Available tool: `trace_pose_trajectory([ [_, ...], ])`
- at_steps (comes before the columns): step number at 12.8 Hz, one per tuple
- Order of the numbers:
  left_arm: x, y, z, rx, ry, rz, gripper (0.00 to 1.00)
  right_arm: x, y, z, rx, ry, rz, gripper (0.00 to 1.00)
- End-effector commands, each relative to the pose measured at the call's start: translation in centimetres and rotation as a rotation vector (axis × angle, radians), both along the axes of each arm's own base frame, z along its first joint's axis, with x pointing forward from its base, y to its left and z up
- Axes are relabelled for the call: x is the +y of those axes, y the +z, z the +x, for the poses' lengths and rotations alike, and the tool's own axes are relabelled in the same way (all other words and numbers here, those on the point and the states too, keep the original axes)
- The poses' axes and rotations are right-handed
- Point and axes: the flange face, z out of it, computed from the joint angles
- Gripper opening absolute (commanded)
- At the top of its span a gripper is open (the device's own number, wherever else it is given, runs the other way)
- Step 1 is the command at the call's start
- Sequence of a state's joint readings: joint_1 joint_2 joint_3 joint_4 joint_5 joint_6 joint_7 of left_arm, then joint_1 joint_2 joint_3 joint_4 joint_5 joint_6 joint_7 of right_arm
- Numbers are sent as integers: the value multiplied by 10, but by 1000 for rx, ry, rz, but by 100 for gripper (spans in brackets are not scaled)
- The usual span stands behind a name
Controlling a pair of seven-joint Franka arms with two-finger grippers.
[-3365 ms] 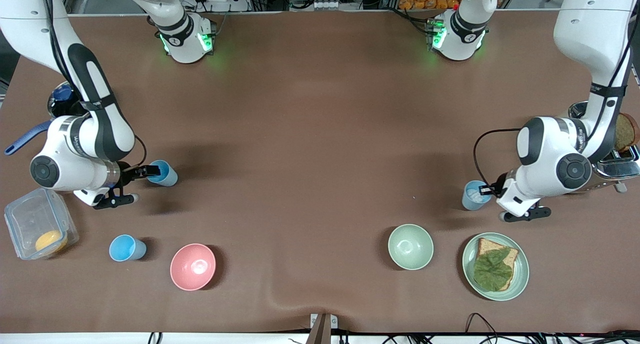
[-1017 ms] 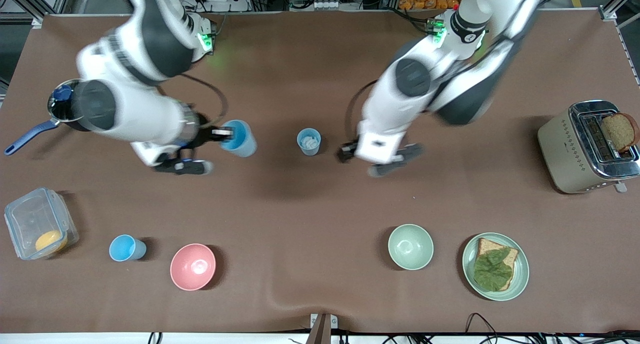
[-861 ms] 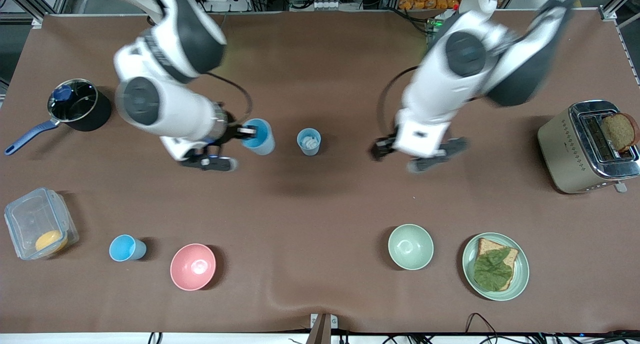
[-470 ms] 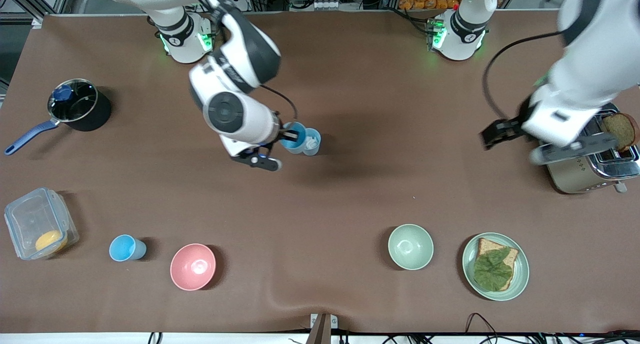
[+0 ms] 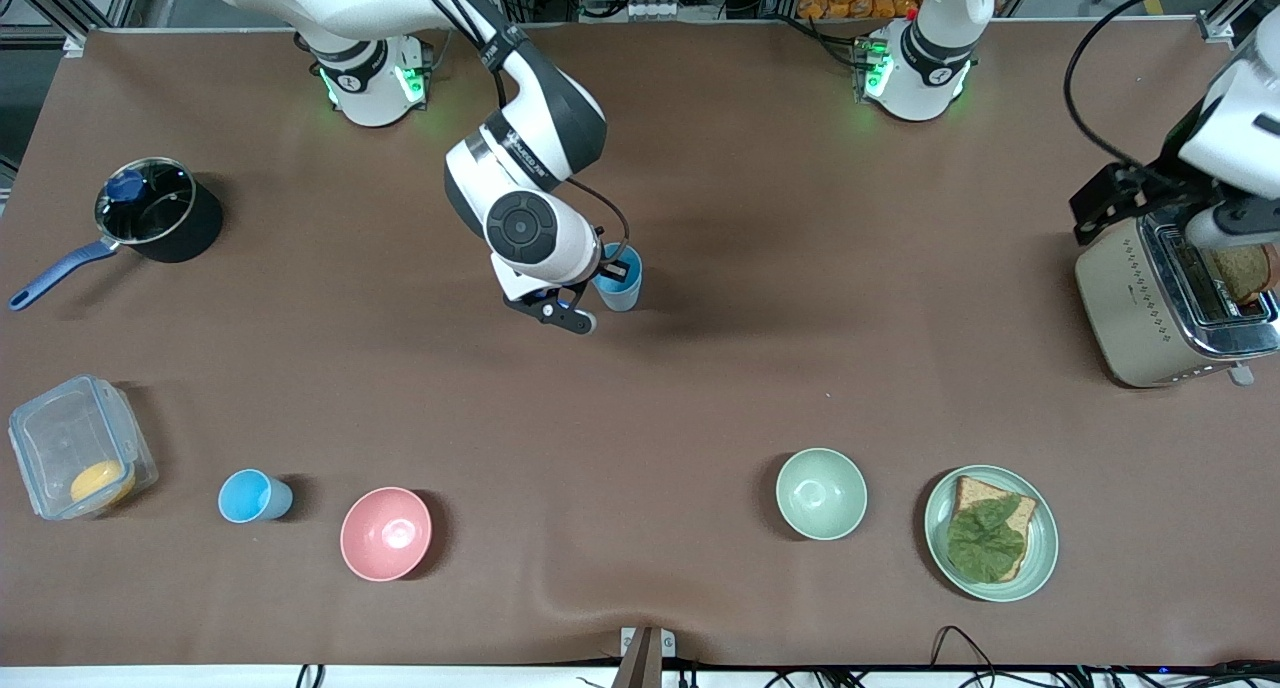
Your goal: Stack blue cups with both arms
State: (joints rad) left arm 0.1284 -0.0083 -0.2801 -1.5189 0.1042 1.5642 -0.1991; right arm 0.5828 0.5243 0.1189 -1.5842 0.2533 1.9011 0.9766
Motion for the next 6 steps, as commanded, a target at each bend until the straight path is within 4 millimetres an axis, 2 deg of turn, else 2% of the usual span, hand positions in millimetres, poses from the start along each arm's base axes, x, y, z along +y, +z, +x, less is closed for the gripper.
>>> trace_pose_trajectory([
  [1, 11, 1, -10, 17, 7, -3, 100, 10, -9, -9, 4, -11, -21, 0],
  [6, 17, 2, -11, 17, 13, -8, 100, 15, -22, -17, 22, -10, -41, 0],
])
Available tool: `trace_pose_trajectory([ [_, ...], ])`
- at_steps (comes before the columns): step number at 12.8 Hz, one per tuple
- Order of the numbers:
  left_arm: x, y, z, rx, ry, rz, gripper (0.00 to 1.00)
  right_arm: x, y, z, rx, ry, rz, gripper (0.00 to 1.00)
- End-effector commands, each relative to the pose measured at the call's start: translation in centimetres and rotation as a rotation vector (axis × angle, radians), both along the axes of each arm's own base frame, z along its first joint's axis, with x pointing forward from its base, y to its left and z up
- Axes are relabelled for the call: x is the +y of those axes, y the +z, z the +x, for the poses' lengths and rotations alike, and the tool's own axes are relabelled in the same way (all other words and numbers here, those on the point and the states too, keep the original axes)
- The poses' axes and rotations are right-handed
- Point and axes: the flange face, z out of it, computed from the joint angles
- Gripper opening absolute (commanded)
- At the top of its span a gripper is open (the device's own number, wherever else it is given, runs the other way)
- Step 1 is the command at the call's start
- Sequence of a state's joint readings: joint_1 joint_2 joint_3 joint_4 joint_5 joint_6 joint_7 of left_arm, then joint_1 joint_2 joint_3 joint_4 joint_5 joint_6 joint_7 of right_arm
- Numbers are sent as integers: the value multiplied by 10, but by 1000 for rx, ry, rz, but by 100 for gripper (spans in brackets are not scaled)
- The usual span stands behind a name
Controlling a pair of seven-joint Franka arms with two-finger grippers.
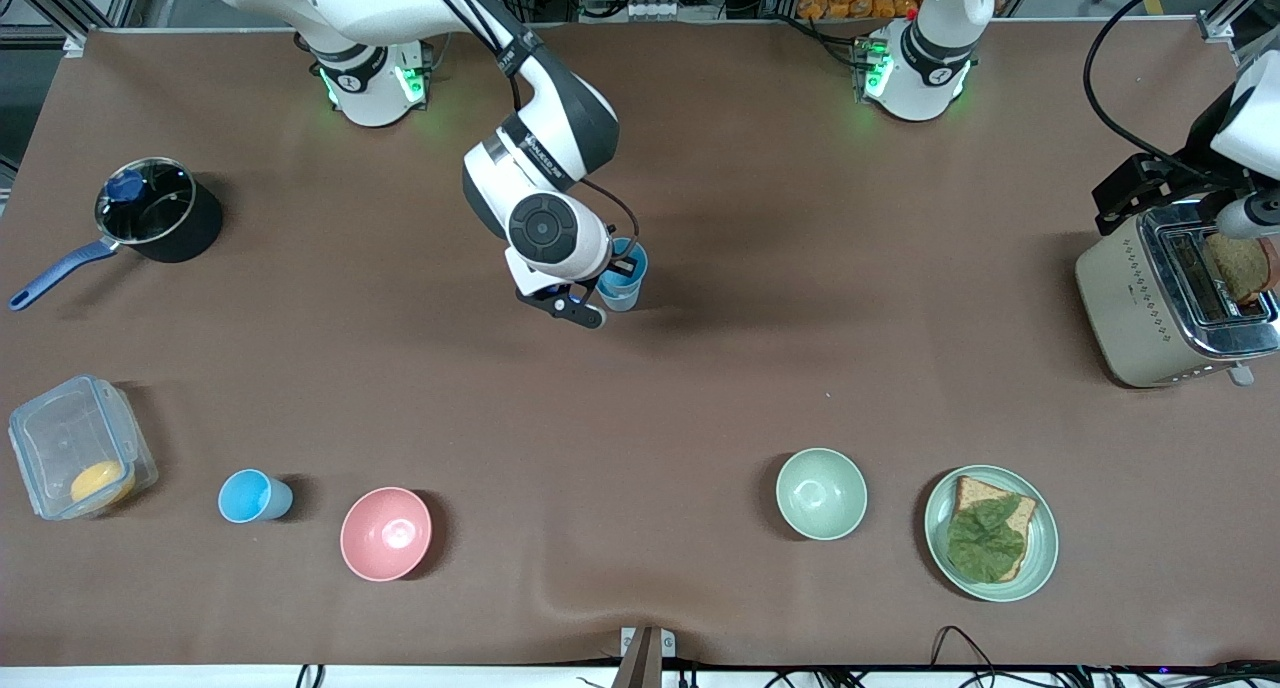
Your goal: Stack blue cups with both arms
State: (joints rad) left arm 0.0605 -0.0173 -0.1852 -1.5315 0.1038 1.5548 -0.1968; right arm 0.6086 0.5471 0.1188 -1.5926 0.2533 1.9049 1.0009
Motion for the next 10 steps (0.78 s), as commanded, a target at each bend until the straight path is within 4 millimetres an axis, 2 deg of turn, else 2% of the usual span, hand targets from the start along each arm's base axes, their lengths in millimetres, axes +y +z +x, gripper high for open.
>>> trace_pose_trajectory([
  [1, 3, 3, -9, 7, -11, -11, 100, 3, -4, -4, 4, -11, -20, 1],
  [2, 0, 1, -8, 10, -15, -11, 100, 1, -5, -3, 6, -9, -23, 39],
  [3, -4, -1, -8, 13, -11, -10, 100, 1, -4, -3, -2, -7, -26, 99],
  [5, -11, -1, -8, 14, -20, -15, 100, -5, 10, 3, -36, 8, -34, 100],
  [6, -21, -3, -9, 18, -30, -14, 100, -13, 34, 7, -68, 19, -41, 100],
  [7, -22, -4, -9, 21, -33, -13, 100, -27, 60, 13, -129, 72, -79, 100],
  [9, -20, -3, -9, 20, -36, -13, 100, -73, 107, 31, -170, 225, -85, 100],
  [10, -20, -2, -8, 17, -35, -14, 100, -107, 125, 44, -159, 285, -64, 100],
])
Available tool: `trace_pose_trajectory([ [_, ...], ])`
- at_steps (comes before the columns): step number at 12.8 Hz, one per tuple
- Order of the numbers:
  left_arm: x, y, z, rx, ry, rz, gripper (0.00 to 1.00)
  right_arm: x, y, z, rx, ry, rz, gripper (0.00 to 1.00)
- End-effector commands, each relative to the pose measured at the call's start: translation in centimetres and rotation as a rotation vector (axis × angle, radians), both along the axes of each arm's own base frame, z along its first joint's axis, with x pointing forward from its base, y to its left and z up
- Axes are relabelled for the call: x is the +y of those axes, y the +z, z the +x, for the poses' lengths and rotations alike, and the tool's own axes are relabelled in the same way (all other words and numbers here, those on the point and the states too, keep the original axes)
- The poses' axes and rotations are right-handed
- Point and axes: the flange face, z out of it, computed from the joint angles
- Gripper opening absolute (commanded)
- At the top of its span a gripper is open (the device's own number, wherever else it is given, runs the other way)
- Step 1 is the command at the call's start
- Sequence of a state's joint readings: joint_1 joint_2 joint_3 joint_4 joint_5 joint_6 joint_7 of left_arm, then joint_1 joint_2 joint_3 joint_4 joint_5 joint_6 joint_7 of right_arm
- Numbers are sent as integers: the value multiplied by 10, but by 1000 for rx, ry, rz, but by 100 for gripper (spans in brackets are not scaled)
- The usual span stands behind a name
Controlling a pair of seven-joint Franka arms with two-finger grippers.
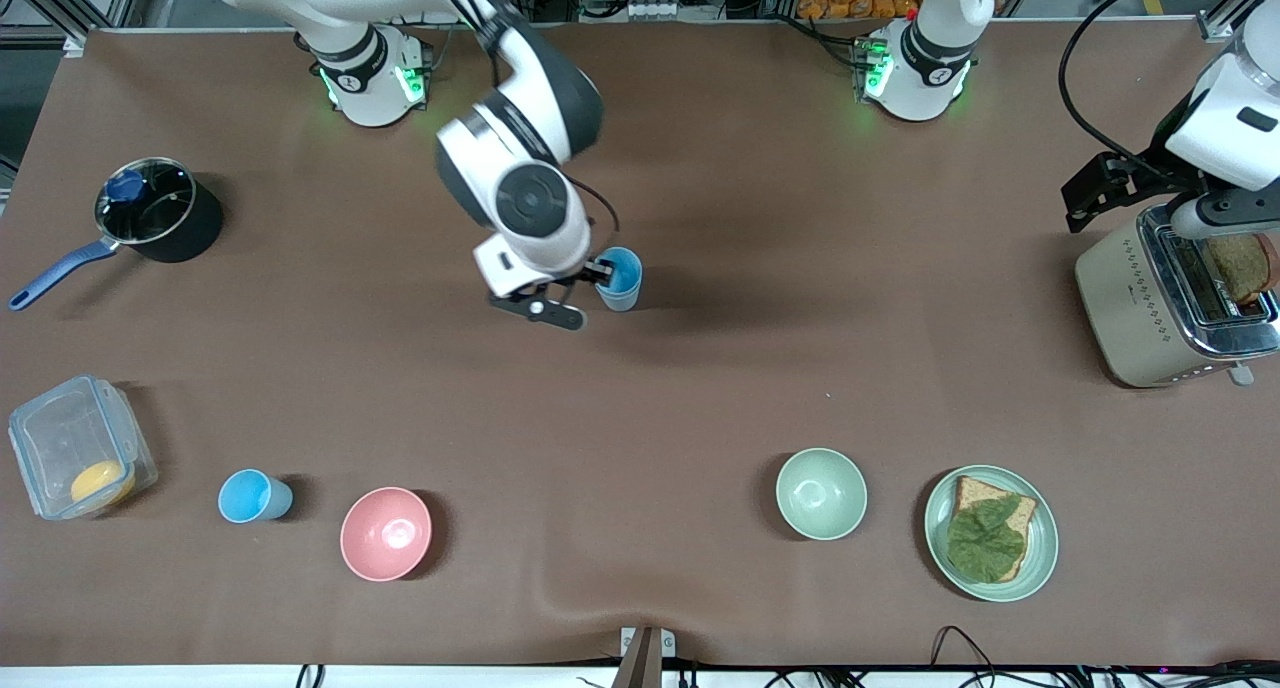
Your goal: Stack blue cups with both arms
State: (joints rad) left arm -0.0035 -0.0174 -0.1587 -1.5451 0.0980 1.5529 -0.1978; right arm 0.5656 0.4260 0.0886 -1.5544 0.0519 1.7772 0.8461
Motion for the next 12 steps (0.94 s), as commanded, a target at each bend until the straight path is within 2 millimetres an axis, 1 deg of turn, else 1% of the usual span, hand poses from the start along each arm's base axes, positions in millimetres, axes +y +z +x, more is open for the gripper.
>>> trace_pose_trajectory([
  [1, 2, 6, -5, 0, 2, -11, 100, -87, 56, 23, 9, 148, 30, 100],
  [2, 1, 5, -6, 3, 1, -20, 100, -120, 71, 34, 11, 200, 54, 100],
  [4, -1, 1, -6, 20, 4, -53, 100, -208, 97, 59, -2, 280, 104, 100],
  [5, -2, 0, -8, 35, 5, -60, 100, -247, 107, 67, -16, 282, 121, 100],
  [7, 1, -1, -7, 40, 11, -65, 100, -301, 128, 70, -45, 230, 125, 100],
  [8, 3, -1, -7, 41, 11, -65, 100, -317, 149, 64, -68, 212, 122, 100],
  [9, 4, -1, -7, 43, 14, -64, 100, -327, 169, 56, -96, 201, 117, 100],
  [10, 5, -1, -8, 51, 18, -63, 100, -336, 184, 49, -112, 191, 115, 100],
  [12, 8, -1, -8, 51, 22, -63, 100, -360, 204, 41, -146, 223, 106, 100],
])
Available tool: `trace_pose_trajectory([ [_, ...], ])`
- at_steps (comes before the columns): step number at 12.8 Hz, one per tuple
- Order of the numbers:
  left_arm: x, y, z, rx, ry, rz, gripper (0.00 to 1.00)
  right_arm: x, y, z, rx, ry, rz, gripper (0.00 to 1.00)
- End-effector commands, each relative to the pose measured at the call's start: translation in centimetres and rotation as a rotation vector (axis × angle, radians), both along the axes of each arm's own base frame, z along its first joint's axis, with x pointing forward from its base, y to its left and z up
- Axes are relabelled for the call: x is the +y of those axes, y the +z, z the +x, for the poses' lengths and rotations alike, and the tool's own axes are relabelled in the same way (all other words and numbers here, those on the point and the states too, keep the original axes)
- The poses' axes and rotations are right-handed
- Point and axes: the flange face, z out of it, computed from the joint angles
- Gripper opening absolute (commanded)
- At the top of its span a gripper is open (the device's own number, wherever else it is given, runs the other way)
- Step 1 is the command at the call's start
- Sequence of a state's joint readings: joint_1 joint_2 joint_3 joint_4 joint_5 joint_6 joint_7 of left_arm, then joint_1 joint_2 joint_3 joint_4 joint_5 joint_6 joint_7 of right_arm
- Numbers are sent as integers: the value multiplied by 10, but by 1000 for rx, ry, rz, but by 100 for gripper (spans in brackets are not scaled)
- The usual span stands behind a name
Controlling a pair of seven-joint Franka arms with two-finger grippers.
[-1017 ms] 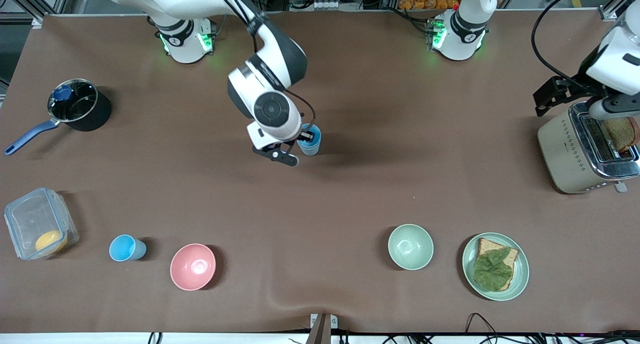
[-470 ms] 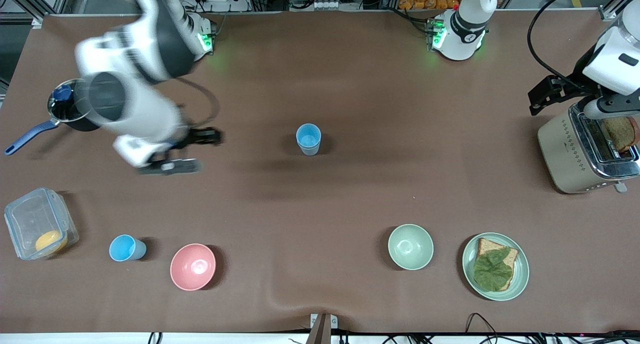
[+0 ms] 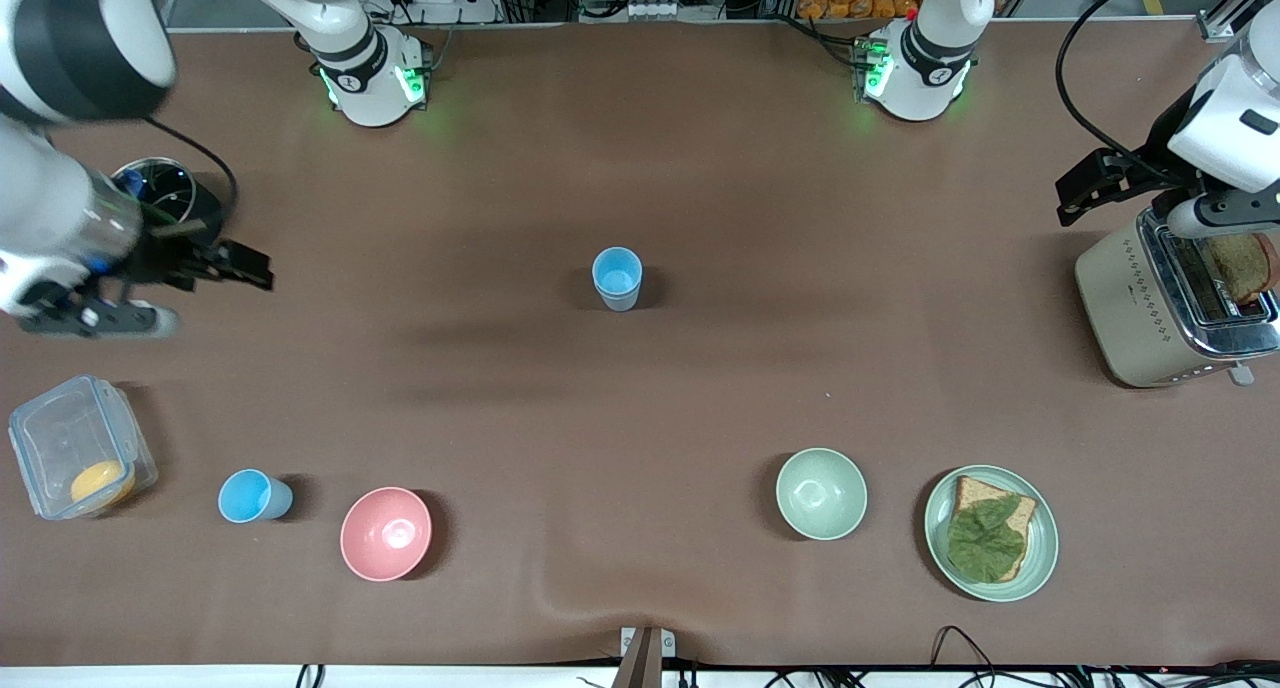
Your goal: Stack blue cups with both arms
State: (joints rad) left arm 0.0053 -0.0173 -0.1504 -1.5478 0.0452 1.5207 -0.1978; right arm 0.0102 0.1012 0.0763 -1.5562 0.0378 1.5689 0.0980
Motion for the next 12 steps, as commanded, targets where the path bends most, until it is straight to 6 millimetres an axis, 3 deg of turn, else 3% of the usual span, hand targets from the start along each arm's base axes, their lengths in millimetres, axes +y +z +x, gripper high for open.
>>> trace_pose_trajectory([
  [1, 4, 4, -5, 8, 5, -16, 100, -34, 25, -19, -45, 55, -11, 100],
  [4, 4, 4, -5, 9, -4, -16, 100, -52, 40, -26, -70, 82, -45, 100],
  [12, 6, 14, 4, -19, -3, -21, 100, -54, 41, -31, -43, 74, -52, 100],
])
